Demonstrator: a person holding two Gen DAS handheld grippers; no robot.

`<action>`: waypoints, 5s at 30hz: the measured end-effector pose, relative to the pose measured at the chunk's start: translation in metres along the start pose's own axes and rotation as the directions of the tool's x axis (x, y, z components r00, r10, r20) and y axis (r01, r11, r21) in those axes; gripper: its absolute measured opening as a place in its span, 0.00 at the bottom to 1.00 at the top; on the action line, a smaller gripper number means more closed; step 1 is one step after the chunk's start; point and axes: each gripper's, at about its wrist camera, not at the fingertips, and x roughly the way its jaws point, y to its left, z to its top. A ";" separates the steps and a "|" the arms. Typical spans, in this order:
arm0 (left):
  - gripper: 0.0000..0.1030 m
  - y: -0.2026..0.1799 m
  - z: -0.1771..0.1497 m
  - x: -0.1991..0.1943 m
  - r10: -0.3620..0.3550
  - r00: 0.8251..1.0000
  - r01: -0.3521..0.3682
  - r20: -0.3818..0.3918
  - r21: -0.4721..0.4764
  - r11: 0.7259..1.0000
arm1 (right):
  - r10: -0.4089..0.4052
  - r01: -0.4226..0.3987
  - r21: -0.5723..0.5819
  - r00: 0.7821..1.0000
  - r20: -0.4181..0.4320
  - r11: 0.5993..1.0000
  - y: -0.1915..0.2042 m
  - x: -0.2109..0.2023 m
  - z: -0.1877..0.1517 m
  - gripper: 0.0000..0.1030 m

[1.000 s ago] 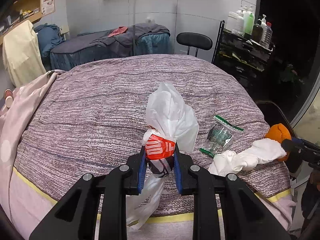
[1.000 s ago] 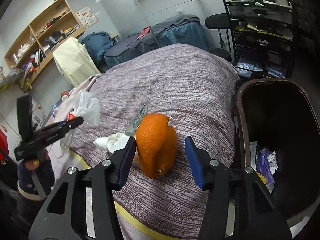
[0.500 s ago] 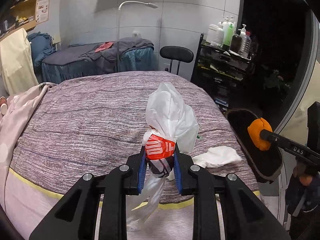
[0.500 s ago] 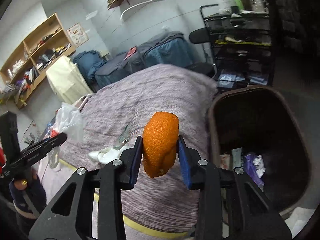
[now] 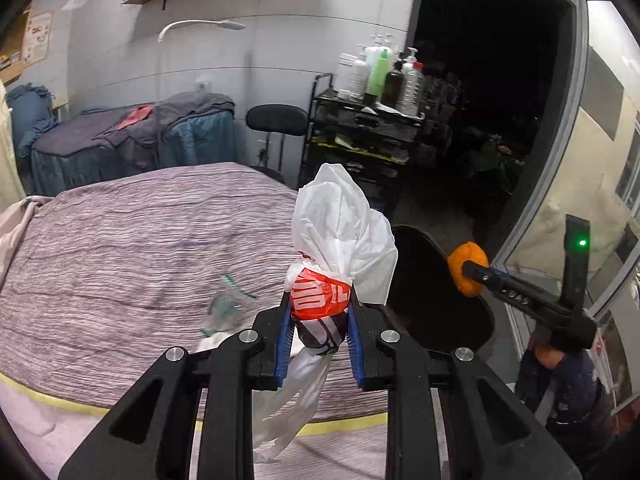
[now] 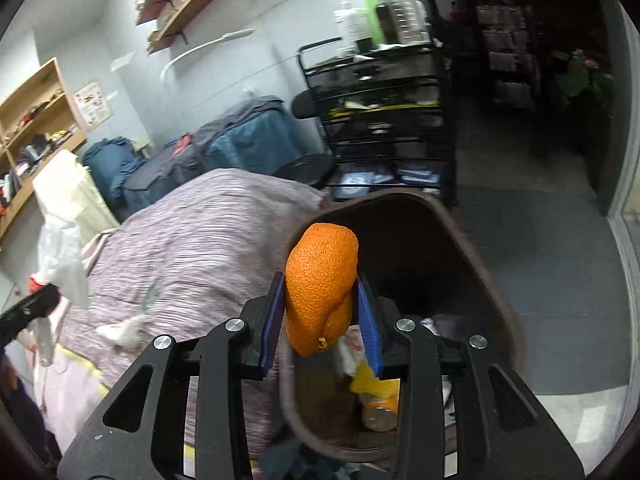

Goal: Collect trash
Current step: 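Carry the orange and the red-labelled bag over the brown bin, then open the right tool to drop the orange while the left tool drops the bag, then move both open tools back over the tissue and wrapper on the bed, then grasp the white tissue with the left tool while the right tool grasps the clear wrapper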

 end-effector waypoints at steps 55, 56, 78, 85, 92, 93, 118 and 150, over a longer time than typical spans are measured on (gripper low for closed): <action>0.22 -0.128 0.015 0.157 -0.248 0.916 0.265 -0.316 0.011 0.964 | -0.276 0.259 0.150 0.955 0.108 0.954 -0.091 -0.034 -0.001 0.73; 0.22 -0.129 0.015 0.158 -0.247 0.916 0.263 -0.318 0.011 0.965 | -0.278 0.260 0.153 0.955 0.107 0.953 -0.093 -0.034 -0.001 0.73; 0.92 -0.131 0.021 0.130 -0.168 0.964 0.190 -0.206 0.095 0.977 | -0.251 0.235 0.155 0.964 0.091 0.960 -0.092 -0.029 -0.004 0.81; 0.94 -0.121 0.023 0.091 -0.167 0.980 0.179 -0.111 0.111 0.978 | -0.171 0.160 0.116 0.981 0.095 0.980 -0.076 -0.023 -0.004 0.83; 0.94 -0.107 0.019 0.056 -0.122 0.992 0.126 -0.036 0.145 0.981 | -0.096 0.092 0.048 0.991 0.095 0.995 -0.045 -0.015 -0.005 0.83; 0.94 -0.103 0.018 0.052 -0.121 0.992 0.124 -0.032 0.142 0.982 | -0.082 0.079 0.037 0.992 0.091 0.996 -0.041 -0.014 -0.006 0.83; 0.94 0.070 -0.037 0.013 0.144 0.982 -0.155 -0.126 -0.088 0.984 | 0.178 -0.180 -0.258 0.984 -0.029 0.949 0.101 0.016 -0.012 0.85; 0.16 0.070 -0.036 0.046 0.083 0.978 -0.083 -0.192 0.005 0.996 | 0.236 -0.269 -0.251 0.959 -0.156 0.930 0.143 0.046 -0.009 0.85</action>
